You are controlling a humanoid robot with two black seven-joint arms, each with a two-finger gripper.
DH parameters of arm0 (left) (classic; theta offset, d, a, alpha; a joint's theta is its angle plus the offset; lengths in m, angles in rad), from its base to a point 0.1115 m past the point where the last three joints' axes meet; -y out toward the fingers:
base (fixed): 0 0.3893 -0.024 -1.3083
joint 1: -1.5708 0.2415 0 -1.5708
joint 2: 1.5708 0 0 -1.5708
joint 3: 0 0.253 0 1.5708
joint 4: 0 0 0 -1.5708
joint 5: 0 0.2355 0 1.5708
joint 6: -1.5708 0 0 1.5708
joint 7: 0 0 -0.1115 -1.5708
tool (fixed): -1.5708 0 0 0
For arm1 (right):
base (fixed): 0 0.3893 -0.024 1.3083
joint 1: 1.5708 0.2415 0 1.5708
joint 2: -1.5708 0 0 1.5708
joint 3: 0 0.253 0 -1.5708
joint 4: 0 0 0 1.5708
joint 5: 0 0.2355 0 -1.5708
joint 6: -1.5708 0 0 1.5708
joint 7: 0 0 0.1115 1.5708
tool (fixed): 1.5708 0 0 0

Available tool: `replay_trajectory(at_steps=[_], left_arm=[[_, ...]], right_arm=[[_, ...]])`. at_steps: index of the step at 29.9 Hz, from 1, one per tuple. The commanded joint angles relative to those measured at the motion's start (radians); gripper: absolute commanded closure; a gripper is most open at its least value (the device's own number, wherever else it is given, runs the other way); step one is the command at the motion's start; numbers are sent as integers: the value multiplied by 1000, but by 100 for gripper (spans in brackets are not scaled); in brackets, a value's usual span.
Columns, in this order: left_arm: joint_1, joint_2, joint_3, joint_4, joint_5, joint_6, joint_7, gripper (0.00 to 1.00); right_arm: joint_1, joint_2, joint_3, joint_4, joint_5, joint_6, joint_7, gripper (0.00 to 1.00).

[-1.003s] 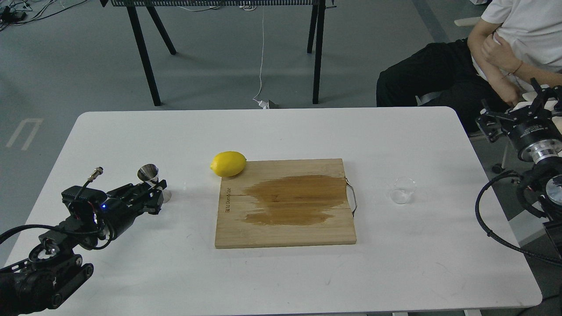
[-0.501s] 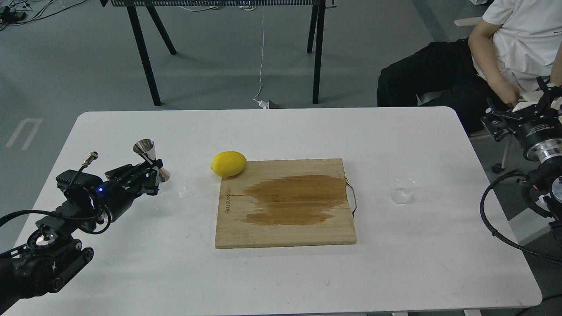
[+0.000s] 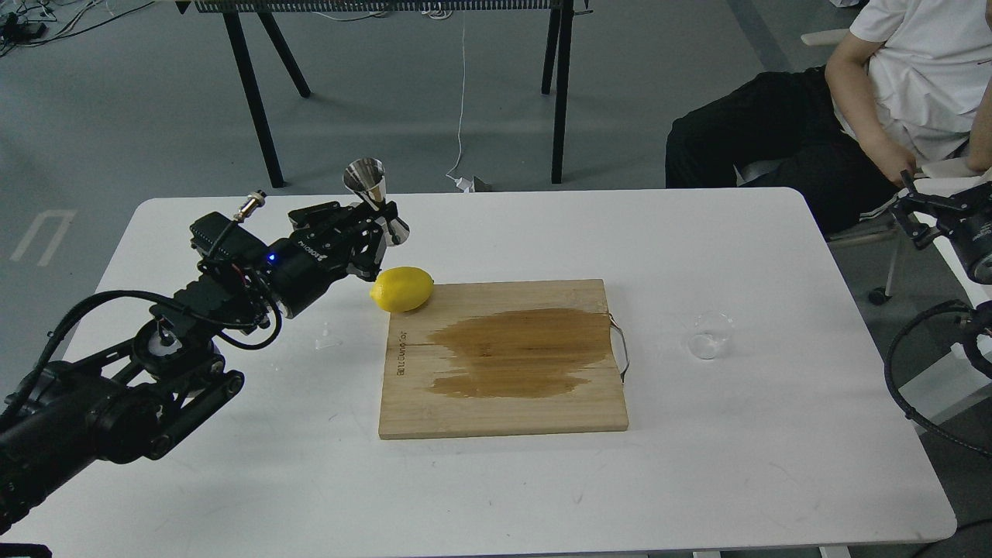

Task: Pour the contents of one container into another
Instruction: 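Lift the jigger and carry it over the wooden cutting board, then lower the jigger upright onto the middle of the cutting board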

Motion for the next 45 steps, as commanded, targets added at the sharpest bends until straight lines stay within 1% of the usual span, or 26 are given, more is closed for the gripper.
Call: replay_trajectory(at_steps=[1, 4, 9, 13, 16, 18, 20, 22, 27, 33, 37, 45], left_arm=[[-17, -77, 19, 2, 8, -32, 4, 96], [-42, -138, 57, 11, 8, -76, 4, 96], [-59, -235, 135, 108, 8, -82, 9, 96], [-51, -342, 149, 192, 8, -82, 47, 96], [-45, -404, 149, 266, 8, -81, 50, 95], [-45, -422, 149, 299, 8, -81, 56, 95], [-45, -427, 149, 313, 8, -81, 78, 95], [-45, -425, 151, 316, 8, -81, 86, 95], [-45, -418, 152, 339, 8, -81, 86, 95], [-33, -425, 152, 339, 8, -81, 84, 94], [7, -427, 181, 324, 8, -79, 86, 93], [12, -412, 183, 326, 8, -76, 86, 91]], right_arm=[[-4, -3, -2, 0, 0, 0, 0, 0], [-11, -3, -2, 0, 1, 0, 0, 0], [-13, -3, 0, 0, 0, 0, 0, 0], [-17, -3, 0, 0, 0, 0, 2, 0], [-28, -3, 0, 0, 0, 0, 2, 0], [-31, -3, 1, 0, 1, 0, 2, 0], [-33, -5, 1, 0, 1, 0, 2, 0], [-33, -5, 1, 0, 1, 0, 2, 0], [-31, -5, 1, 0, 1, 0, 2, 0], [-33, -3, 0, 0, 1, 0, 2, 0], [-33, -5, 0, -2, 0, 0, 2, 0], [-34, -5, 4, -6, 0, 0, 2, 0]])
